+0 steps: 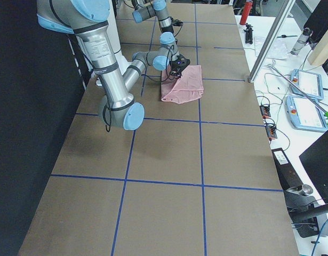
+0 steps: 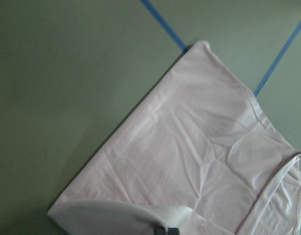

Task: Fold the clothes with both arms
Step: 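Lift the near edge with both grippers and fold it away from the robot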

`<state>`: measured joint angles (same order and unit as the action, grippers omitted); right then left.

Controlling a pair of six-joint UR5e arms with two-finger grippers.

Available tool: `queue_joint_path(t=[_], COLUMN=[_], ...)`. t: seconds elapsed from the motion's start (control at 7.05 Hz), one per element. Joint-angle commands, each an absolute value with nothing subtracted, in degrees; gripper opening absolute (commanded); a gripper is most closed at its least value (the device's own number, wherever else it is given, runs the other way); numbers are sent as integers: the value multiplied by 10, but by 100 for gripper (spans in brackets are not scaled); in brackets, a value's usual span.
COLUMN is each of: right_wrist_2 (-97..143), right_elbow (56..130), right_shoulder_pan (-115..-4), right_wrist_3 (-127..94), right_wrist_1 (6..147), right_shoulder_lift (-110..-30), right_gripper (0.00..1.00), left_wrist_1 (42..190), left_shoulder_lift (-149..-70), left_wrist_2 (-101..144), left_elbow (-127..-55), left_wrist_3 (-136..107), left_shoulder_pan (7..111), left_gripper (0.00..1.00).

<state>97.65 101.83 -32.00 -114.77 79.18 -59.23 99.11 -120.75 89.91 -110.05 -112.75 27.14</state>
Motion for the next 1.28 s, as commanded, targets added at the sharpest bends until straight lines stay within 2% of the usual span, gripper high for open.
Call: queue_joint_path(t=[0.0, 0.57, 0.71, 0.85, 0.99, 1.13], right_wrist_2=[978, 987, 988, 988, 1002, 1047], right_elbow=[924, 884, 832, 737, 719, 724], right_shoulder_pan=[-342, -363, -364, -382, -401, -423], right_wrist_3=[-1139, -1123, -1093, -1051, -1015, -1009], right_wrist_1=[790, 790, 781, 728, 705, 706], right_shoulder_lift=[-536, -519, -499, -464, -457, -454], right_gripper=[0, 0, 18, 99, 100, 100], left_wrist_1=[1016, 1113, 1181, 1259, 1286, 1290], left_shoulder_lift=[-1250, -1267, -1270, -1269, -1269, -1267], left_wrist_2=[892, 874, 855, 820, 819, 820], left_elbow=[-1002, -915, -837, -772, -772, -781], left_wrist_3=[-1075, -1047, -999, -932, -918, -918], left_shoulder_pan=[313, 322, 335, 339, 339, 339], left_gripper=[0, 0, 1, 30, 44, 62])
